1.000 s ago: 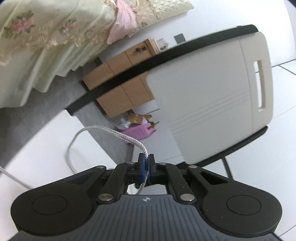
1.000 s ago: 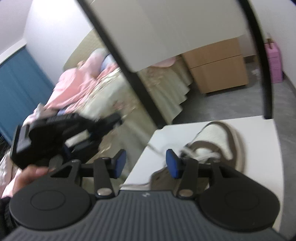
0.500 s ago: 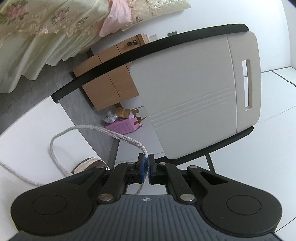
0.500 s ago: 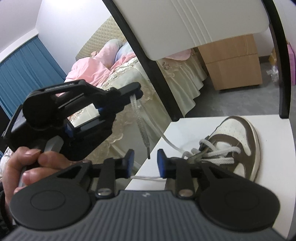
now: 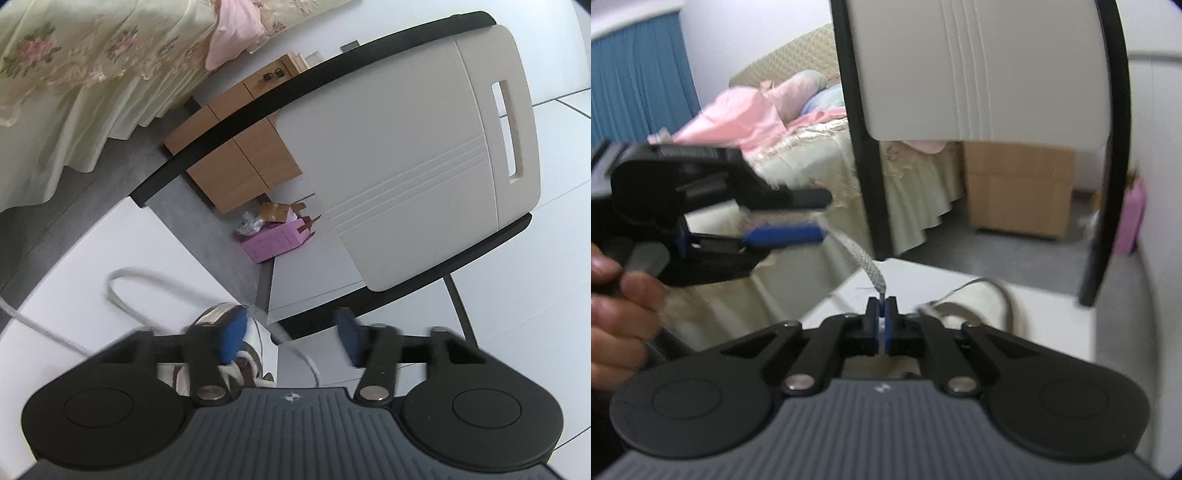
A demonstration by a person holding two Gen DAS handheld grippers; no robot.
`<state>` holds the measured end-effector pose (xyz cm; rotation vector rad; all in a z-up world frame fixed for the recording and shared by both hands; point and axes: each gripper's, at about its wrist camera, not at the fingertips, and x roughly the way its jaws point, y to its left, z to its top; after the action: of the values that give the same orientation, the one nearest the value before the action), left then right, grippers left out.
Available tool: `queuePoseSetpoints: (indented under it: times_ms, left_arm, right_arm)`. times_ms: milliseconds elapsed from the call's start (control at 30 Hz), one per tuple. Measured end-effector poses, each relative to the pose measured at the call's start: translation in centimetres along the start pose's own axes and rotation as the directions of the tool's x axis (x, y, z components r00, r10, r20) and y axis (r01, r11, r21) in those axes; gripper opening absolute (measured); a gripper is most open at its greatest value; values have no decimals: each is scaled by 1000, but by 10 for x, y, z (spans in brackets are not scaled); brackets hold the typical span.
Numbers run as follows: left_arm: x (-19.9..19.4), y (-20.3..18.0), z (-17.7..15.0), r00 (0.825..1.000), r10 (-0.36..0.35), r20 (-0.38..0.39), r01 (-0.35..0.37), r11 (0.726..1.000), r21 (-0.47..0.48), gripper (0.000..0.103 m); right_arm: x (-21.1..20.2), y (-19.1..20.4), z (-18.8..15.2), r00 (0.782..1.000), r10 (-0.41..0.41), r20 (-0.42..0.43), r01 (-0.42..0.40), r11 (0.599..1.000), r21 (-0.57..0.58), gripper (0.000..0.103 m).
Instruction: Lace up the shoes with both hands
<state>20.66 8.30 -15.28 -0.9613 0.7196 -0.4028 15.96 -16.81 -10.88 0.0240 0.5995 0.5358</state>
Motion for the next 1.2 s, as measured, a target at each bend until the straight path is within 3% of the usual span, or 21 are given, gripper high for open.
queuePoseSetpoints:
  times_ms: [200, 333, 400, 467, 533, 567, 600, 667, 767, 833, 867, 900, 1033, 1100, 1200]
  left_arm:
    - [16, 3, -14, 990, -75, -123, 67, 996, -63, 59]
    - [30, 1, -28, 977, -94, -192, 79, 993, -86, 59]
    - [30, -4, -31, 981, -62, -185, 55, 998, -40, 59]
    - [28, -16, -29, 986, -19, -168, 31, 997, 66, 59]
    - [24, -35, -26, 988, 40, -147, -3, 970, 243, 59]
    - [22, -46, -28, 989, 72, -131, -22, 937, 347, 59]
    - [20, -56, -31, 989, 106, -107, -47, 891, 452, 60]
    - [18, -75, -46, 983, 176, -55, -97, 748, 656, 61]
    - [20, -90, -77, 974, 225, 4, -116, 487, 865, 61]
    - [23, -95, -105, 968, 247, 36, -106, 277, 955, 61]
    - [24, -96, -118, 967, 249, 44, -95, 198, 976, 61]
    - [25, -97, -129, 967, 251, 44, -81, 139, 987, 53]
    - [29, -96, -150, 961, 265, 73, -77, 2, 997, 52]
    - [29, -97, -157, 963, 254, 85, -75, -48, 996, 52]
    - [29, -95, -173, 964, 244, 110, -69, -170, 983, 52]
  right_arm:
    - [1, 6, -9, 990, -139, 22, 140, 970, -198, 3]
    - [6, 11, -17, 982, -186, 17, 183, 940, -290, 3]
    - [7, 10, -20, 980, -196, 16, 191, 932, -308, 3]
    - [6, 8, -21, 978, -206, 19, 201, 925, -322, 3]
    - [6, 5, -22, 977, -212, 21, 207, 922, -327, 3]
    - [5, 2, -22, 977, -213, 22, 209, 923, -323, 3]
    - [4, 1, -23, 975, -219, 26, 215, 918, -333, 3]
    - [3, -2, -25, 972, -231, 32, 227, 905, -360, 3]
    - [0, -8, -30, 970, -240, 31, 233, 891, -391, 3]
    - [-3, -9, -34, 970, -242, 26, 231, 881, -413, 3]
    - [-4, -9, -37, 969, -246, 29, 234, 870, -435, 3]
    - [-5, -7, -38, 969, -247, 33, 234, 858, -456, 3]
    - [-12, 5, -49, 963, -265, 54, 247, 775, -581, 3]
    - [-17, 13, -54, 963, -259, 75, 246, 732, -635, 3]
    - [-22, 13, -62, 961, -260, 98, 252, 664, -704, 3]
